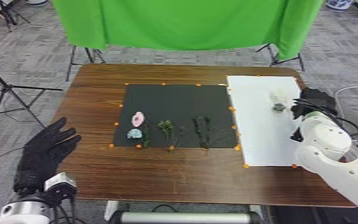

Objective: Arrange flowers

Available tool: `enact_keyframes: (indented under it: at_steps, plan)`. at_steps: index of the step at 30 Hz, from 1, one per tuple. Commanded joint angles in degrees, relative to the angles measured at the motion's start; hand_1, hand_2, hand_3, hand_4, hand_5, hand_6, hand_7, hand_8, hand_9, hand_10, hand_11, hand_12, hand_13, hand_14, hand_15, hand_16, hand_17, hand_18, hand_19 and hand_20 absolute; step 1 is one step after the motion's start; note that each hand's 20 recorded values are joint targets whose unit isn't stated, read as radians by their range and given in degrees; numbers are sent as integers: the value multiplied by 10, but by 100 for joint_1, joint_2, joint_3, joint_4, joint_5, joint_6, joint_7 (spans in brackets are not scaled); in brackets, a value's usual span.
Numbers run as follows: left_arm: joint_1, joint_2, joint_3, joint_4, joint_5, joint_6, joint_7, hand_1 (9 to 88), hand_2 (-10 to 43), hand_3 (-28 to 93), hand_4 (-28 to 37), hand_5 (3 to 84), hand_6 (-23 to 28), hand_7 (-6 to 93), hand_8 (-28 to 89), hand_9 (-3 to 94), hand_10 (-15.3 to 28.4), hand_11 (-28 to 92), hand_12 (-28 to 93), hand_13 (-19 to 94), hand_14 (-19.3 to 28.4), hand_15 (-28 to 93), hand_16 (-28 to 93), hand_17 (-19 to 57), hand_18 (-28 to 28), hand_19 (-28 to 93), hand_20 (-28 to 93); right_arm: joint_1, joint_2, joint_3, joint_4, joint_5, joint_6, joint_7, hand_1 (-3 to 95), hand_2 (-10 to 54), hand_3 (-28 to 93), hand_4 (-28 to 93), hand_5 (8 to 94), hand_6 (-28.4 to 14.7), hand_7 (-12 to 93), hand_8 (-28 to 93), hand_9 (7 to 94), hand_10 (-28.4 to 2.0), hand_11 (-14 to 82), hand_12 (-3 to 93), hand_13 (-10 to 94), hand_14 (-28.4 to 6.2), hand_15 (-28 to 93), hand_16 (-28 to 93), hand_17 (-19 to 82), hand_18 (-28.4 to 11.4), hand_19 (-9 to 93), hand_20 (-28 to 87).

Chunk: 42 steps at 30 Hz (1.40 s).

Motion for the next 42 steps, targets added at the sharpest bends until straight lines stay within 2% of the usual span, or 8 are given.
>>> enact_keyframes:
  at_steps: [1, 6, 10, 16, 23, 31, 40, 42]
  plan:
    - [162, -13, -87, -52, -21, 85, -14, 253, 90, 807, -206, 362, 101, 151, -106, 347, 207, 304, 87, 256, 266, 503, -106, -78, 229, 632, -77, 675, -731, -61, -709, -426, -133, -864, 540, -95, 803, -283, 834, -3, 245, 2, 921, -80, 204, 329, 779, -69, 741, 166, 378, -254, 932, 486]
    - [169, 3, -112, -58, -28, 94, -7, 254, 91, 806, -207, 362, 101, 150, -106, 347, 207, 304, 86, 256, 266, 503, -106, -78, 228, 632, -77, 1272, -1501, -557, -783, -320, -352, -1419, 539, -95, 804, -283, 833, -2, 244, 5, 921, -80, 205, 330, 778, -69, 742, 168, 377, -254, 932, 488]
    - [103, 11, -111, -44, 3, 35, -99, 253, 91, 807, -207, 362, 101, 150, -106, 347, 207, 304, 86, 255, 266, 503, -106, -78, 229, 634, -77, 1609, -2106, -992, -587, -261, -369, -1622, 539, -95, 803, -283, 832, -3, 245, 5, 918, -81, 209, 331, 776, -69, 743, 170, 374, -251, 932, 490]
    - [39, 22, -190, -20, 29, -11, -165, 253, 91, 806, -207, 362, 101, 150, -106, 347, 207, 305, 86, 255, 266, 503, -106, -78, 230, 634, -78, 2016, -2651, -1822, -252, -398, -217, -1716, 538, -95, 804, -283, 830, -1, 248, 5, 916, -81, 212, 330, 772, -70, 747, 172, 369, -248, 932, 493]
    - [-92, 47, -233, 40, 48, -116, -236, 253, 91, 806, -207, 361, 100, 151, -106, 347, 208, 305, 86, 256, 266, 503, -106, -78, 229, 634, -79, 1963, -3263, -2118, 207, -416, -421, -1695, 536, -95, 806, -283, 827, 0, 252, 2, 913, -81, 216, 332, 765, -72, 752, 174, 364, -245, 932, 493]
    - [-307, 94, -186, 137, 71, -241, -270, 252, 91, 806, -207, 362, 101, 152, -107, 347, 208, 306, 86, 255, 266, 504, -107, -78, 229, 633, -79, 2010, -3557, -2452, 651, -337, -605, -1558, 531, -95, 810, -283, 820, 2, 257, 0, 905, -84, 217, 335, 752, -75, 757, 174, 356, -242, 932, 490]
    - [-383, 115, -78, 185, 52, -238, -236, 253, 92, 806, -208, 362, 101, 150, -106, 347, 208, 305, 86, 255, 267, 504, -106, -78, 229, 634, -79, 1963, -3665, -2623, 990, -393, -819, -1414, 527, -95, 815, -283, 805, 2, 268, -10, 892, -91, 216, 336, 735, -79, 766, 170, 342, -239, 932, 482]
    - [-408, 103, -52, 197, 63, -318, -281, 252, 92, 806, -207, 362, 101, 150, -106, 347, 208, 304, 86, 255, 267, 504, -106, -78, 229, 633, -79, 2014, -3676, -2672, 1055, -336, -838, -1347, 527, -95, 815, -283, 804, 3, 269, -12, 891, -92, 218, 335, 734, -78, 766, 169, 341, -239, 932, 481]
